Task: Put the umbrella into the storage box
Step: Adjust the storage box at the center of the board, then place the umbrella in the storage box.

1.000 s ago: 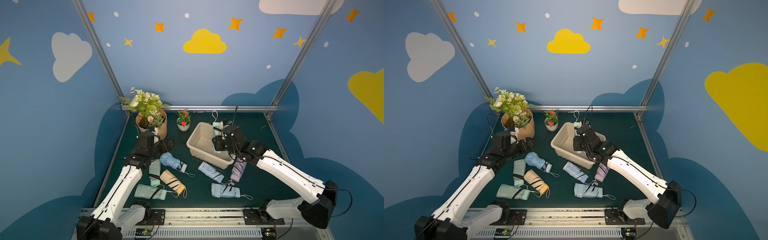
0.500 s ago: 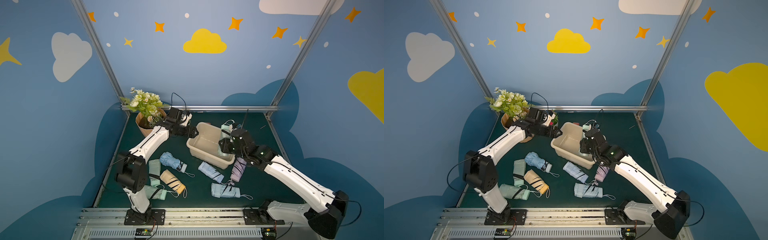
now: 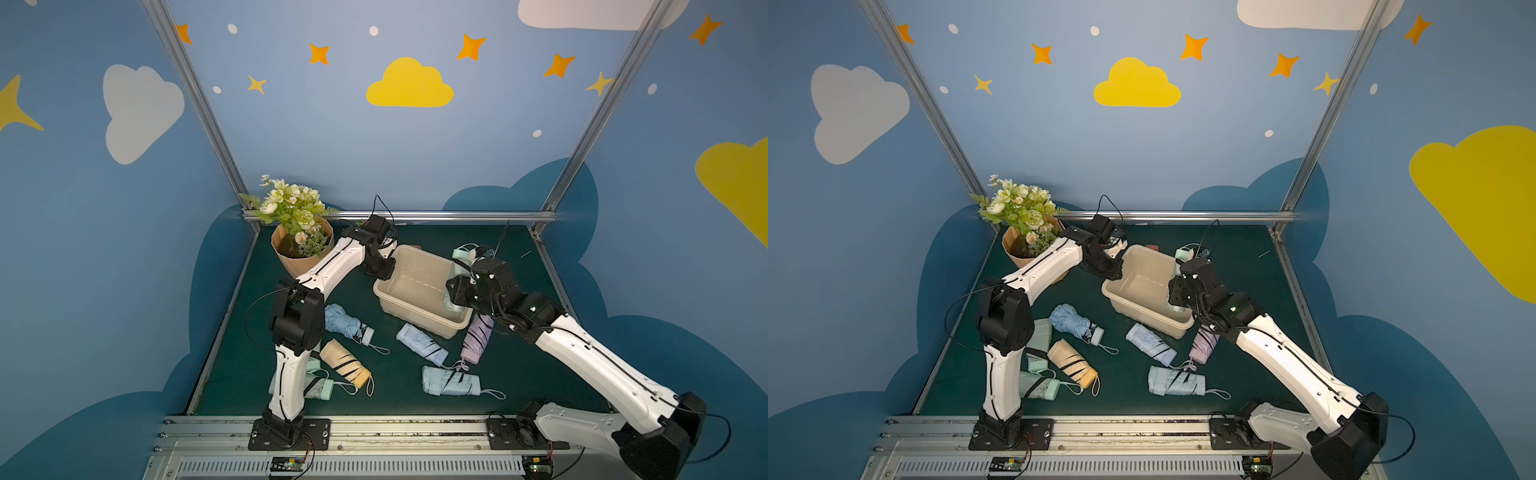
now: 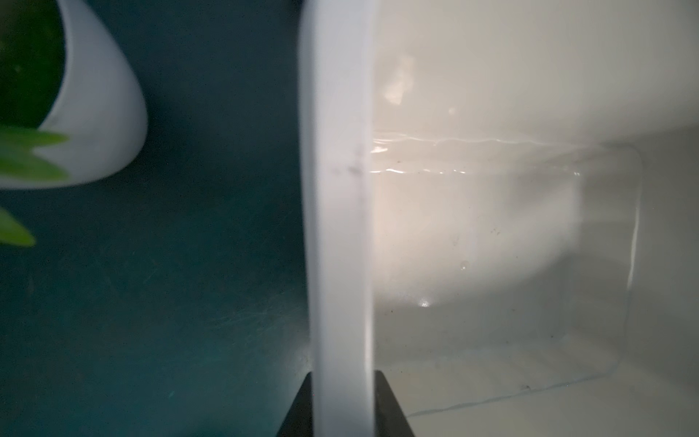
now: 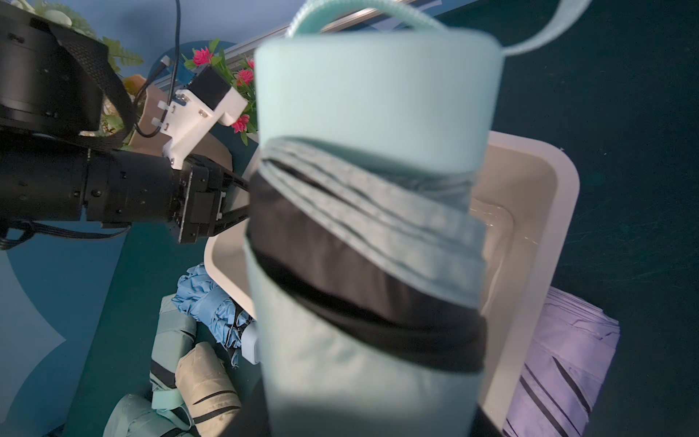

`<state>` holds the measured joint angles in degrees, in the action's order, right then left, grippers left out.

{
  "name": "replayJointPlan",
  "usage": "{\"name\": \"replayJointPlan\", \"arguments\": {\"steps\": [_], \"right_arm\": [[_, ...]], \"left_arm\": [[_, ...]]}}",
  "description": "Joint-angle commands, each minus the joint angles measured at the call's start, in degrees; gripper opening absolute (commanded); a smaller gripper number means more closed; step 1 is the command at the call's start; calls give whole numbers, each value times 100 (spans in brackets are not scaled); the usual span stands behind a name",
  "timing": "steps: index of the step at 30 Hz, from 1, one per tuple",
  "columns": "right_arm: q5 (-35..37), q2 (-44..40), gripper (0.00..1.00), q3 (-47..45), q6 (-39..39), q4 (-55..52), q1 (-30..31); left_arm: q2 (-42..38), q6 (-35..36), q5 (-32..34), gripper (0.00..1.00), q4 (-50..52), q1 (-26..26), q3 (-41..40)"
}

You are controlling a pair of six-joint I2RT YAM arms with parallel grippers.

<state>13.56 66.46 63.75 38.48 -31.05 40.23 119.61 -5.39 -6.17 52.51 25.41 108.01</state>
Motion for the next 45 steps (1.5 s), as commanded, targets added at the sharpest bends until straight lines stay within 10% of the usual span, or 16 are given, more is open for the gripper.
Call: {"name": "replayJointPlan", "arguments": {"steps": [1, 8, 22, 28, 35, 45], "right_arm": [[-178, 52, 5, 154, -129, 203, -75], [-1310, 667, 5, 585, -753, 197, -286], [-3757, 1777, 0, 1946, -5155, -1008, -1279], [-3907, 2288, 0, 2583, -6901, -1706, -1450], [-3696, 2957, 0, 3002, -8060, -2241, -1234], [-2696, 4317, 0, 3615, -8618, -2756, -590]], "left_arm": [[-308, -549, 283, 17, 153, 12, -48], [-827, -1276, 514, 15, -218, 204, -614], [-984, -725, 369, 29, -470, 280, -964], [-1374, -1055, 599, 57, -896, 265, -1323], [-3513, -2423, 2508, 82, -2707, 230, -3465], [-5682, -3939, 2536, 85, -2921, -222, -5638]]}}
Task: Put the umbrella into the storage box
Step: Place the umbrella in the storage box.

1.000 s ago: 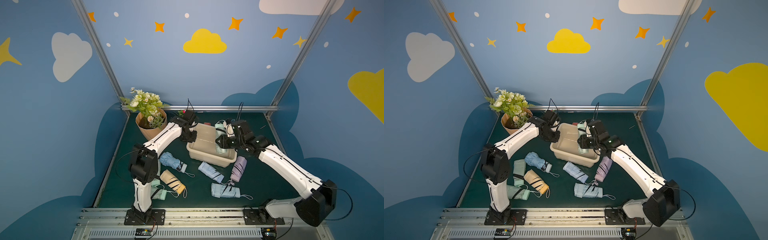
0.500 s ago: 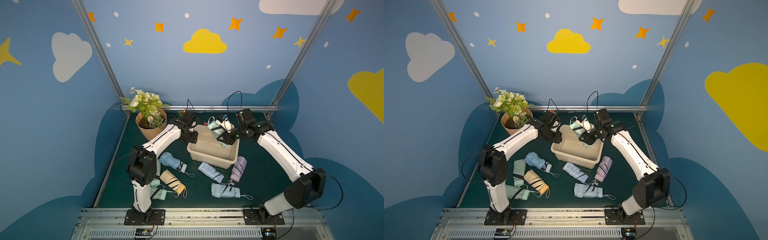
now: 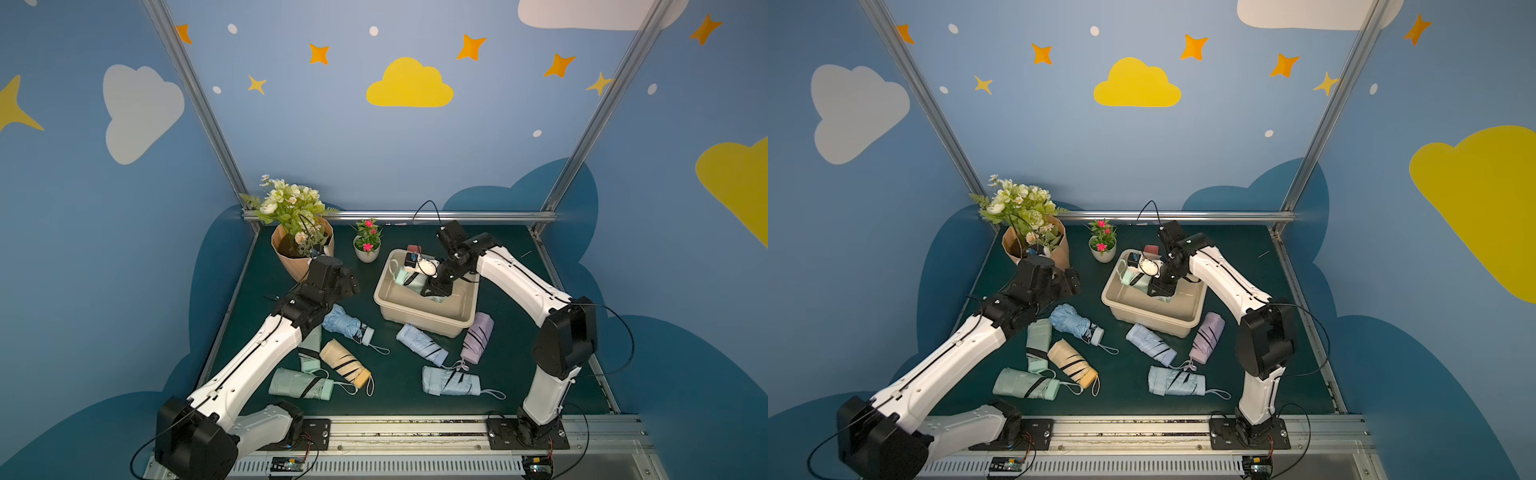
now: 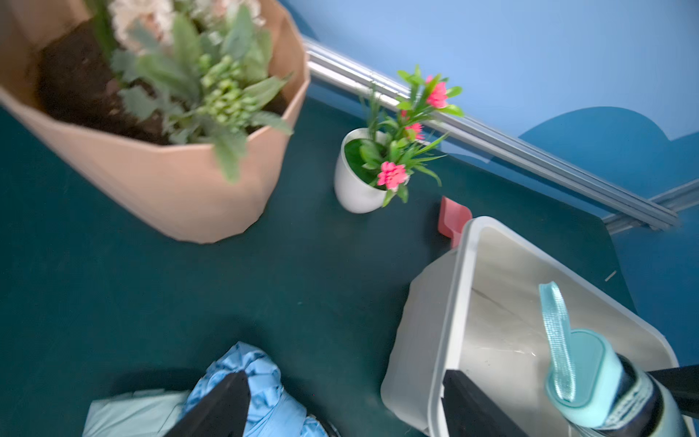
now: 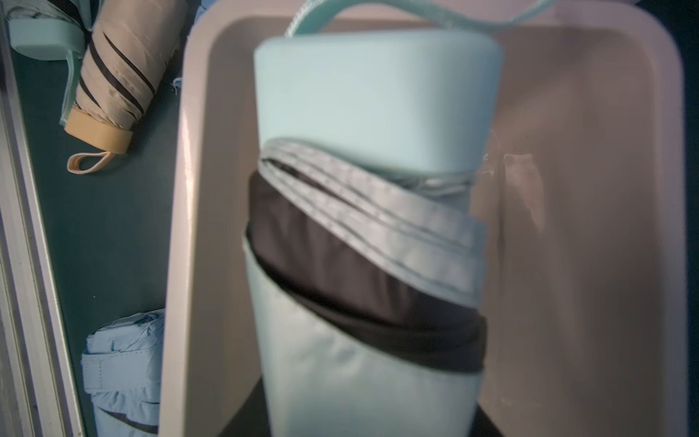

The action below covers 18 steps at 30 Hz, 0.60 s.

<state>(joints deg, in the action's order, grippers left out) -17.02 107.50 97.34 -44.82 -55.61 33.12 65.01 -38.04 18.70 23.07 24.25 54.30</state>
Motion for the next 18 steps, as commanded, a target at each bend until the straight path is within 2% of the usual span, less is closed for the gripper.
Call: {"name": "replayJointPlan", "arguments": {"steps": [1, 6, 14, 18], "right_arm": [[444, 332, 0, 295, -341, -330, 157], [851, 759, 0, 223, -418, -353, 308], [1015, 695, 2, -420, -474, -70, 239], [1150, 671, 33, -703, -333, 226, 247]], "left_arm": [[-330, -772, 20, 85, 72, -154, -363], [-836, -1006, 18, 85, 186, -332, -681], [-1361, -1009, 49, 86, 308, -523, -954], [-1449, -1151, -48, 86, 229, -560, -1134]]}}
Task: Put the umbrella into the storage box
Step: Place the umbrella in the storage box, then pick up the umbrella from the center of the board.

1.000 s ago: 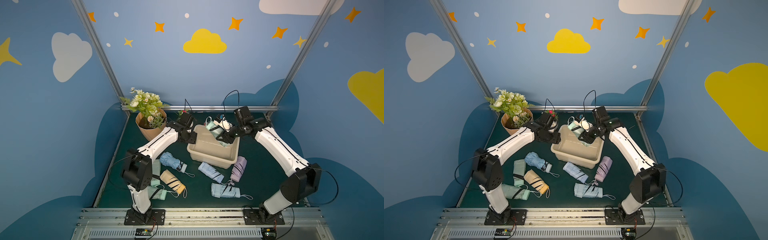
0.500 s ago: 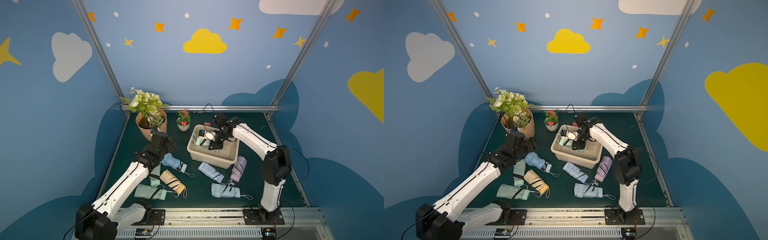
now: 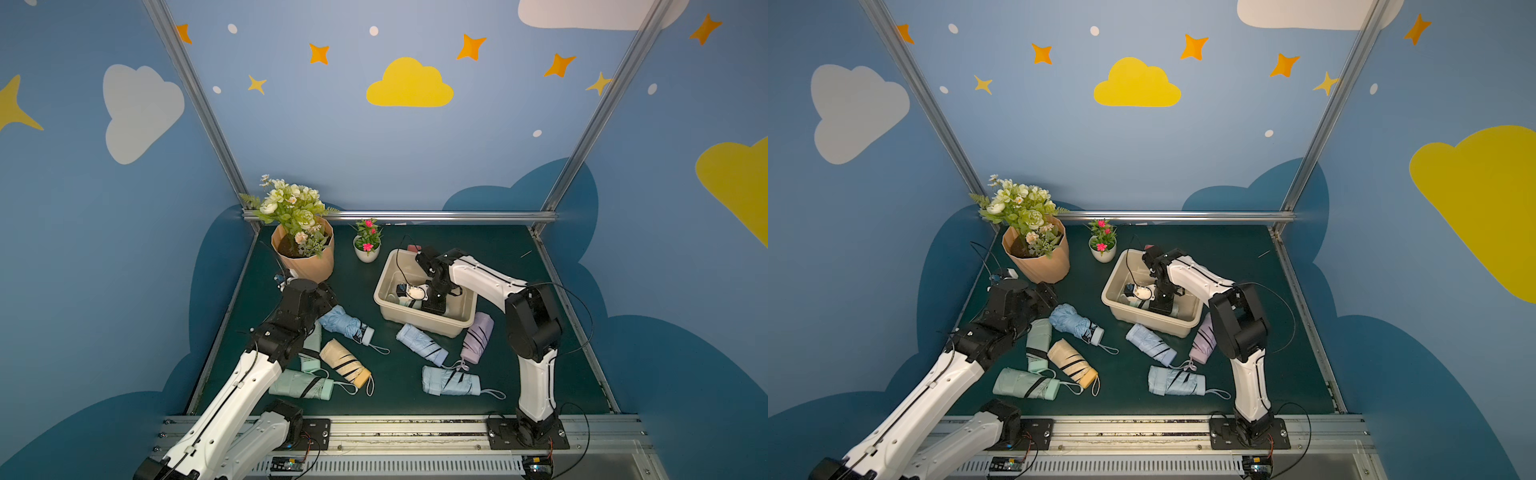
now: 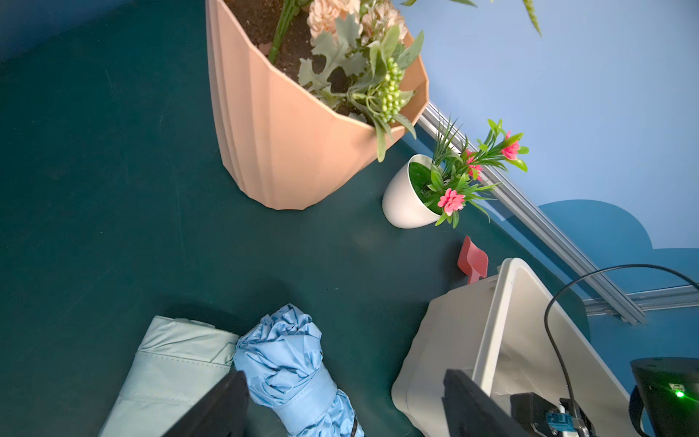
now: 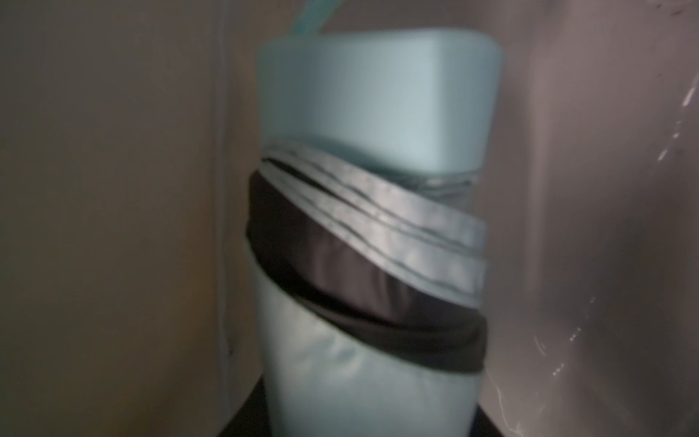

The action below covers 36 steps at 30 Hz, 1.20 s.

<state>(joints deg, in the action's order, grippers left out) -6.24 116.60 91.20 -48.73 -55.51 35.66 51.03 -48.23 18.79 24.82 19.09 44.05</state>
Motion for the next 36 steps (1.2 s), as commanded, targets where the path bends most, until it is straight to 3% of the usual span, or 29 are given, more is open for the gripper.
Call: {"name": "replayJointPlan", "arguments": {"steps": [1, 4, 5, 7, 8, 15, 27, 30, 32, 36], "right_arm": [[100, -222, 40, -108, 101, 252, -7], [171, -206, 68, -64, 186, 281, 9], [189, -207, 72, -35, 185, 286, 15], [215, -263, 94, 11, 181, 294, 11], [236, -309, 98, 27, 175, 291, 14], [407, -877, 98, -20, 93, 275, -6], [603, -2760, 98, -357, 274, 505, -130], [406, -3212, 98, -402, 746, 694, -77], [-106, -3563, 98, -623, 1257, 1074, -30], [-1033, -4273, 97, -1577, 2821, 2357, 176]], "left_arm": [[-53, -166, -91, 86, 52, -52, -129], [-3, -234, -206, 85, 44, -55, -154], [10, -240, -245, 86, 53, -59, -159], [52, -274, -318, 86, 50, -68, -144], [78, -275, -364, 86, 43, -69, -145], [394, -342, -636, 86, -48, -101, -105], [1401, -848, -939, 84, 234, -135, 468], [1551, -1168, -891, 84, 430, -147, 515], [1604, -1284, -879, 84, 516, -148, 519], [1647, -1497, -883, 85, 670, -151, 496]]}}
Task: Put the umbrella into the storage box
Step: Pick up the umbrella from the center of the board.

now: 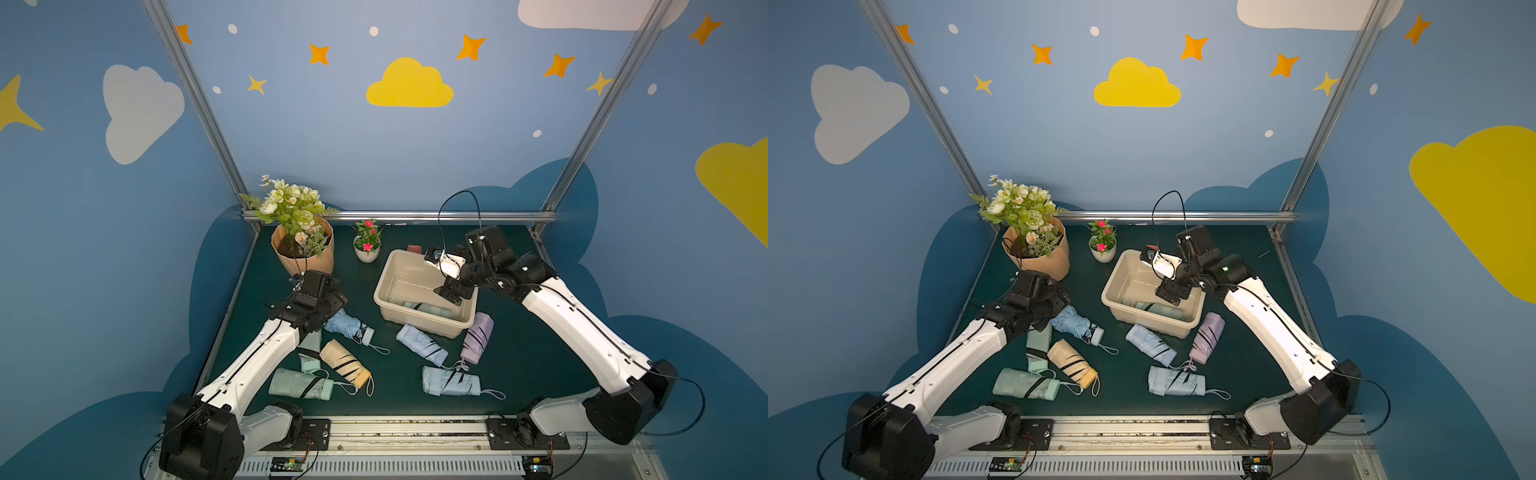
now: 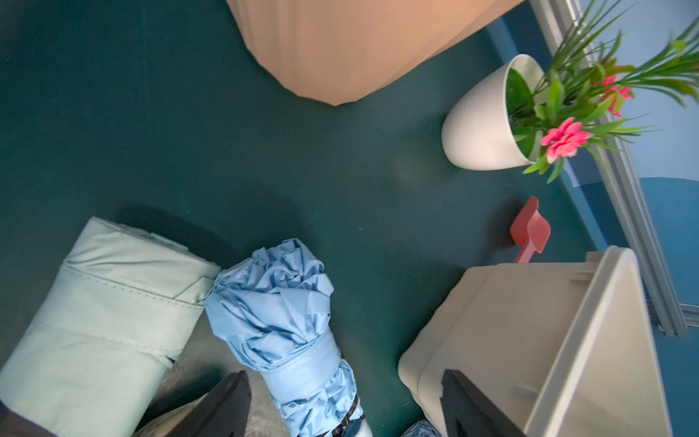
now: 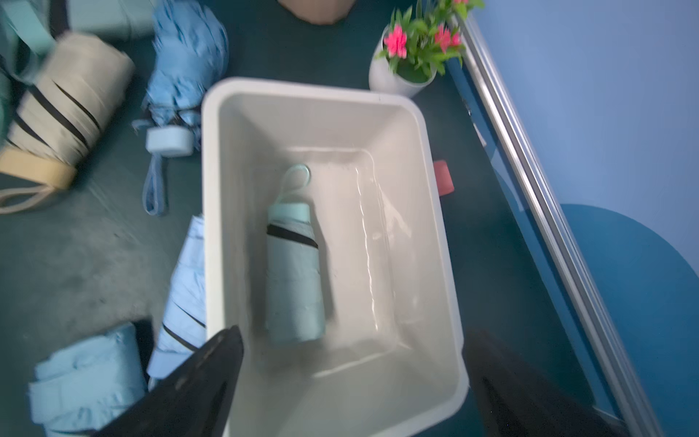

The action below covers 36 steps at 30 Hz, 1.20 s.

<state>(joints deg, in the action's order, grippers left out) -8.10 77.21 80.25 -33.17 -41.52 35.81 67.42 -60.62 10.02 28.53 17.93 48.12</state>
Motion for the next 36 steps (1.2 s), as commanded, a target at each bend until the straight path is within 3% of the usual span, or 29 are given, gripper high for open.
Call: {"name": "replayJointPlan", "arguments": {"steps": [1, 8, 14, 23, 31, 36], "right_arm": [[-939, -505, 95, -721, 1679, 1295, 239], [-1092, -798, 92, -1507, 3113, 2286, 780], [-790, -549, 92, -1384, 3056, 2062, 1064], [-599, -477, 92, -1239, 2905, 2027, 1101], [-561, -560, 92, -1377, 2870, 2025, 1122], [-596, -578, 92, -1384, 2840, 1970, 1122]], "left_arm": [[23, -324, -1, 85, 366, -40, 75], [131, -659, 145, 86, 899, -36, 154], [727, -941, 235, 90, 1604, 3, 685], [2124, -1351, -386, 87, 1980, 245, 1532], [2574, -1864, -715, 94, 1513, 531, 1411], [2888, -2064, -864, 88, 1419, 526, 1394]]}}
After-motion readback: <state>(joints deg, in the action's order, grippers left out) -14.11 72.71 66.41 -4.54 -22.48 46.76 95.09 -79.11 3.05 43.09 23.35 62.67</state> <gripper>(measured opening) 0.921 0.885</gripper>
